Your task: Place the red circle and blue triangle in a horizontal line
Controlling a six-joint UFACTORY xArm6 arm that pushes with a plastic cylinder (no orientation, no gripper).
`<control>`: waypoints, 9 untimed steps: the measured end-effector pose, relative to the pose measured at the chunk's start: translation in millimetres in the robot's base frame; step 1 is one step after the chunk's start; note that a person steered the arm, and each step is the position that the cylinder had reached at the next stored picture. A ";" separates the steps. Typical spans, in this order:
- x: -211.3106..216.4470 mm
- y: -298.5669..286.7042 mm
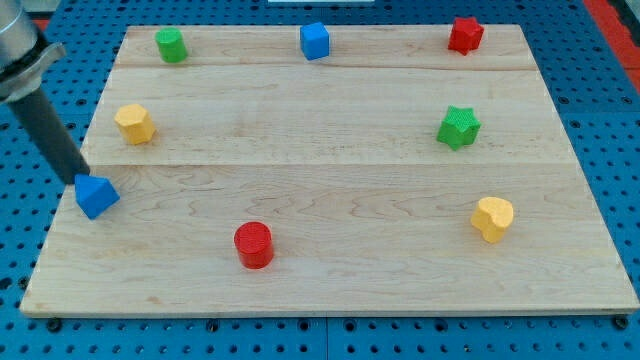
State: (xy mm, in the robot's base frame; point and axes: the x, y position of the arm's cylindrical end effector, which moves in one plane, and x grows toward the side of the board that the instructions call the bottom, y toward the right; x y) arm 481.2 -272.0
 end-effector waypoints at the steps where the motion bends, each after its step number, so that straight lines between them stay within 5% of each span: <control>1: 16.9 28.2; 4: -28.9 27.5; 7: 36.6 61.2; 9: 65.8 154.5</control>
State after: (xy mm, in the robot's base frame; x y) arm 547.0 -117.5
